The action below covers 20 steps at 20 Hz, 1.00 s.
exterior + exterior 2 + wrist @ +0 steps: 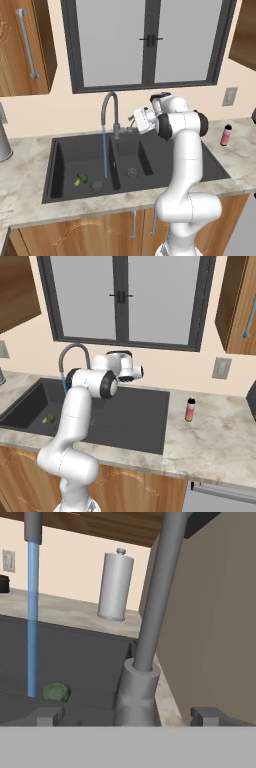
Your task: Turn on the sink faucet. Then move the broccoli from the counter to the sink. Turn off the sink. Move the vegetable from the sink to the pot next to the stove. Finally move the pot to the rear right burner.
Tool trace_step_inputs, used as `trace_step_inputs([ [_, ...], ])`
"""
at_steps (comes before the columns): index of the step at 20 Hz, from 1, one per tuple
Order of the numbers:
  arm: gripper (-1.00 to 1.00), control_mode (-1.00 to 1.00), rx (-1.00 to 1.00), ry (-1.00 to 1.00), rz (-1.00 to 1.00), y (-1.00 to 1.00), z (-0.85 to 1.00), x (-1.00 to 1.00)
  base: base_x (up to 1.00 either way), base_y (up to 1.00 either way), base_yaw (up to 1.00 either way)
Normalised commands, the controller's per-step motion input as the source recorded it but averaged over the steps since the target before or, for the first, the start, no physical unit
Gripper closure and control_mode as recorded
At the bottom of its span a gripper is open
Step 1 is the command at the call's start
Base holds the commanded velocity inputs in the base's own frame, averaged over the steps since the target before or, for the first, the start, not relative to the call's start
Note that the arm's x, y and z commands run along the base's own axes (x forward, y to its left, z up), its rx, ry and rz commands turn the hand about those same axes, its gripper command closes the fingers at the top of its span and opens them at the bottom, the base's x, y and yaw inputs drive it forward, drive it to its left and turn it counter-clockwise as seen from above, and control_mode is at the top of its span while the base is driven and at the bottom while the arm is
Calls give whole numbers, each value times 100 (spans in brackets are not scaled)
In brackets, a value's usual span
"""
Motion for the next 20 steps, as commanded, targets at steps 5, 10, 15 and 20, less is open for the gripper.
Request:
trace_step_inputs([
  [5,-100,-100,0,0,0,63,17,-4,0,0,0],
  [10,-100,-100,0,0,0,57,7,-1,0,0,0],
  [15,-100,-100,0,-7,0,19,0,0,0,0,0],
  [20,-100,-100,0,-17,1,-15,0,-3,0,0,0],
])
